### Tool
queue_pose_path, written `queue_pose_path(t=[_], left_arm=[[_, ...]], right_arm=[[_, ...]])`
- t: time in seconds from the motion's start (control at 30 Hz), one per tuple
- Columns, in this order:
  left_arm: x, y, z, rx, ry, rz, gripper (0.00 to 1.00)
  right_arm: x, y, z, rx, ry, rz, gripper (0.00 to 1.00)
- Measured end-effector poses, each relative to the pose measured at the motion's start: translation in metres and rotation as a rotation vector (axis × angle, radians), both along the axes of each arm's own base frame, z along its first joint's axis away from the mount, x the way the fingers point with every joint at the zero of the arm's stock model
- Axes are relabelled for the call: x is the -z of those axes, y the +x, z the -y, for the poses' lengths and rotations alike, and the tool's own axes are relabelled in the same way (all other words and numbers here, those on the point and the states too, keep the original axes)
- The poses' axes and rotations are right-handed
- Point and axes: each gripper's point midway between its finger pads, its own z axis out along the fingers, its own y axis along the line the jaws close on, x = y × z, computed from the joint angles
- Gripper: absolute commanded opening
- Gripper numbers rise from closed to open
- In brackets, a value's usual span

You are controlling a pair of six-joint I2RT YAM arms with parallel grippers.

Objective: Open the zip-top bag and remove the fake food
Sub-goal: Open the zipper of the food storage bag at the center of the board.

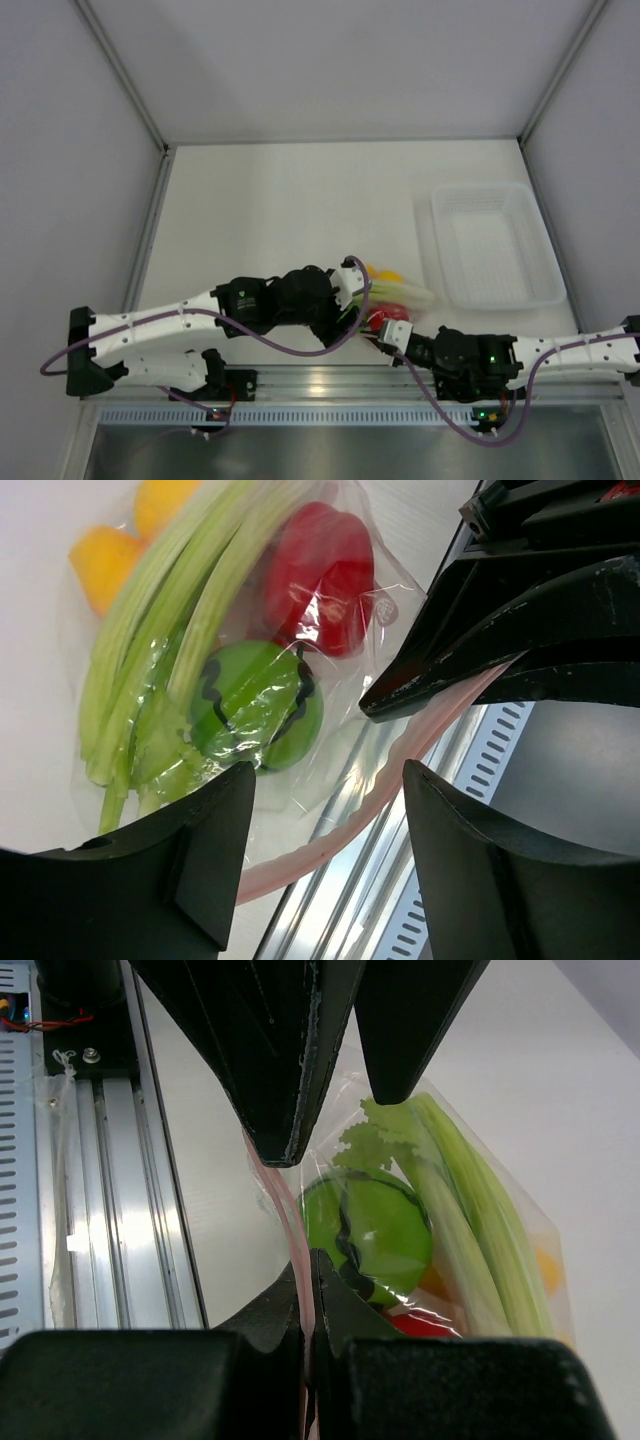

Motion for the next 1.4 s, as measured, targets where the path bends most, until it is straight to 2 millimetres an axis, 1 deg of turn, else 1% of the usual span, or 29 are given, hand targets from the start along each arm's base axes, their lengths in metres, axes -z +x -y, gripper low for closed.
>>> queue_pose_path(t=[0.23,0.43,0.6,1.0,1.23,1.4], left_arm=[[0.0003,-0.0095,0.0046,0.048,-0.014,-0.033,0.64],[0.0035,-0.0106,0.0057,0.055,-0.016,-0.036,0.62],[0.0048,-0.0094,0.0055,0.049,-0.014,-0.032,0.62],[0.0010,-0.0081,0.0048,0.050,-0.025,-0.019,0.60],[0.0012,-0.0019,0.0033,0.021,-0.018,0.004,0.59],[0.0011,-0.0009,0.0031,0.017,-0.018,0.008,0.58]], right_arm=[[0.0001,0.0000,0.0000,0.000,0.000,0.000,0.00],[-0.0002,-0.0001,0.0000,0.000,0.002,-0.002,0.00],[-0.0007,-0.0002,0.0002,0.000,0.004,-0.004,0.00],[-0.0003,-0.0004,0.0002,0.001,0.005,-0.008,0.00],[-0.0002,-0.0004,0.0002,0.001,0.004,-0.008,0.00],[-0.0002,-0.0004,0.0002,0.001,0.004,-0.009,0.00]])
